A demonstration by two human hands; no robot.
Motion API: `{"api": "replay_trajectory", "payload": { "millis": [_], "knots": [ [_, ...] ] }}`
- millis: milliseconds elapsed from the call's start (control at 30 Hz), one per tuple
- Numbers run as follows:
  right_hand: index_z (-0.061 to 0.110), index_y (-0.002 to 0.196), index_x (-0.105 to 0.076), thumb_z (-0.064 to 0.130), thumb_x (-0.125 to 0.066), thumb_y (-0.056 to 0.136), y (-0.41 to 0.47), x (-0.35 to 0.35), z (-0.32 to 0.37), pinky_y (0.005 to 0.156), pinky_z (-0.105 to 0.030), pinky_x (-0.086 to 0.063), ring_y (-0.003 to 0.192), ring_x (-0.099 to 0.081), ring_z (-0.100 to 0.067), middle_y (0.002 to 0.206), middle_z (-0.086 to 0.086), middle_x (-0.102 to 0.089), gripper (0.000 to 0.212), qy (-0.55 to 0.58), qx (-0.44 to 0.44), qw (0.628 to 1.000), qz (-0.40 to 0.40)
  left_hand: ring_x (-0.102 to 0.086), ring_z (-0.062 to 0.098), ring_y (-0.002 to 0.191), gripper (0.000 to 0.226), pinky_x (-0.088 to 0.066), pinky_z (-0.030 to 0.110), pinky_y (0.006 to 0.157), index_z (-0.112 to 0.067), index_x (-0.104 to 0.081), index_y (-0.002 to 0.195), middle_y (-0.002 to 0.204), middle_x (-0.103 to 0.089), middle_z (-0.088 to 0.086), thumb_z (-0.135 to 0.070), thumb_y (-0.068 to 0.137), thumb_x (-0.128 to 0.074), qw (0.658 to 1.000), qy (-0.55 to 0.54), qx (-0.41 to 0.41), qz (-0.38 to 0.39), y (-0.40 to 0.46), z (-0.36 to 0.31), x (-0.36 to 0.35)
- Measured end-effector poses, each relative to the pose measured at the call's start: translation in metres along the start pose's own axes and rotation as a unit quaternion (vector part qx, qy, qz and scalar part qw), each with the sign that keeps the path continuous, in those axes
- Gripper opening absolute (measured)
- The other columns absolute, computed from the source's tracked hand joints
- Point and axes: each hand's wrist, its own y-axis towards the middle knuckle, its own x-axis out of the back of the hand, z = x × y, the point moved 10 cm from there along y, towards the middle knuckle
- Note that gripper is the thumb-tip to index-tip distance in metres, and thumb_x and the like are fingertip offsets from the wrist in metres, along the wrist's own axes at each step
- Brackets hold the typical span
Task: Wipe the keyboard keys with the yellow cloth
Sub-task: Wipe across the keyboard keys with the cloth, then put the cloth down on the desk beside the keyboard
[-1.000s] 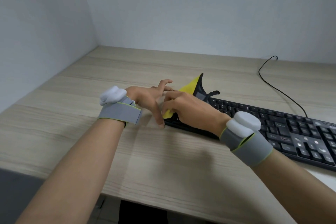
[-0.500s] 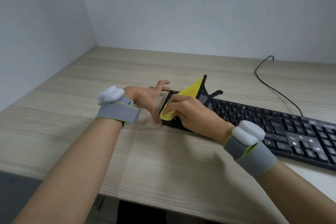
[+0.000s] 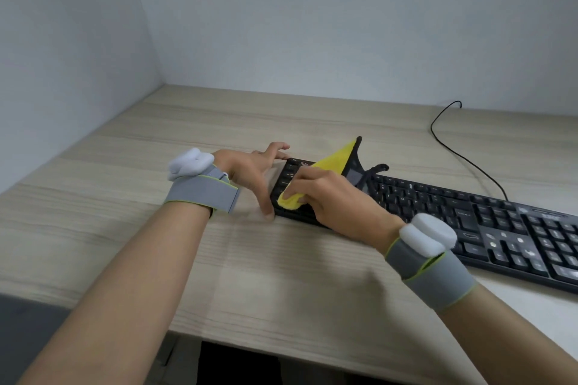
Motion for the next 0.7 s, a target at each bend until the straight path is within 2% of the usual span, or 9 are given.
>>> {"api": "replay_trajectory", "payload": {
  "millis": [100,167,233,333,400,533,600,700],
  "knots": [
    [0.011,0.109,-0.064,-0.010,-0.048,0.082,-0.007,-0.007,0.015,0.079,-0.042,-0.051,0.094,-0.059,-0.030,0.109,-0.010,-0.059,0.038,-0.006,0.012,1.000,0.013,-0.020,0.015,0.140,0.137,-0.021,0.029,0.113,-0.028,0.007,0.149,0.155,-0.019,-0.012,-0.021,0.055,-0.091,1.000,-0.014,-0.004,0.009,0.001,0.000,-0.001],
    [0.012,0.110,-0.063,-0.001,-0.054,0.083,-0.001,-0.004,0.017,0.079,-0.036,-0.048,0.098,-0.058,-0.029,0.109,-0.009,-0.059,0.031,0.002,-0.006,1.000,-0.007,-0.017,0.014,0.144,0.136,-0.021,0.032,0.116,-0.026,0.009,0.150,0.157,-0.015,-0.008,-0.017,0.058,-0.090,0.999,-0.030,-0.008,0.028,-0.001,0.000,-0.005],
    [0.014,0.113,-0.060,0.006,-0.059,0.082,0.010,0.006,0.013,0.077,-0.026,-0.042,0.102,-0.056,-0.025,0.112,-0.007,-0.061,0.031,0.027,-0.045,0.997,-0.054,-0.018,0.013,0.143,0.138,-0.022,0.030,0.115,-0.027,0.010,0.150,0.157,-0.016,-0.008,-0.016,0.057,-0.091,0.998,-0.048,-0.007,0.031,-0.007,0.002,-0.006],
    [0.015,0.114,-0.059,0.013,-0.060,0.082,0.028,0.023,-0.005,0.080,-0.031,-0.046,0.100,-0.058,-0.028,0.107,-0.011,-0.065,0.032,0.081,-0.137,0.977,-0.139,-0.023,0.013,0.141,0.134,-0.027,0.029,0.112,-0.027,0.001,0.151,0.155,-0.023,-0.007,-0.019,0.055,-0.092,0.997,-0.079,-0.001,-0.006,-0.026,0.017,0.007],
    [0.014,0.113,-0.060,0.016,-0.059,0.084,0.039,0.028,-0.019,0.084,-0.033,-0.048,0.102,-0.059,-0.028,0.107,-0.012,-0.066,0.029,0.143,-0.199,0.951,-0.187,-0.034,0.012,0.135,0.131,-0.035,0.025,0.102,-0.028,-0.002,0.151,0.152,-0.029,-0.004,-0.020,0.056,-0.092,0.992,-0.120,0.020,-0.026,-0.044,0.033,0.019],
    [0.011,0.113,-0.062,0.023,-0.059,0.086,0.062,0.014,-0.030,0.086,-0.025,-0.041,0.107,-0.057,-0.024,0.112,-0.011,-0.065,0.030,0.252,-0.266,0.905,-0.214,-0.065,0.010,0.107,0.132,-0.049,0.023,0.085,-0.032,-0.001,0.150,0.127,-0.060,-0.003,-0.032,0.051,-0.089,0.967,-0.250,0.018,-0.039,-0.076,0.042,0.033],
    [0.012,0.111,-0.063,0.028,-0.059,0.086,0.072,0.001,-0.024,0.090,-0.030,-0.045,0.105,-0.059,-0.024,0.109,-0.010,-0.067,0.030,0.303,-0.271,0.890,-0.204,-0.069,0.012,0.098,0.131,-0.054,0.022,0.078,-0.033,0.002,0.149,0.111,-0.070,-0.001,-0.035,0.056,-0.090,0.952,-0.299,0.013,-0.058,-0.085,0.042,0.039],
    [0.016,0.110,-0.062,0.037,-0.052,0.090,0.086,-0.018,-0.011,0.086,-0.030,-0.047,0.104,-0.061,-0.022,0.106,-0.006,-0.067,0.030,0.361,-0.256,0.881,-0.165,-0.072,0.019,0.091,0.118,-0.057,0.028,0.079,-0.031,0.001,0.149,0.103,-0.071,0.012,-0.037,0.064,-0.080,0.938,-0.331,0.031,-0.095,-0.087,0.049,0.040]
  ]
}}
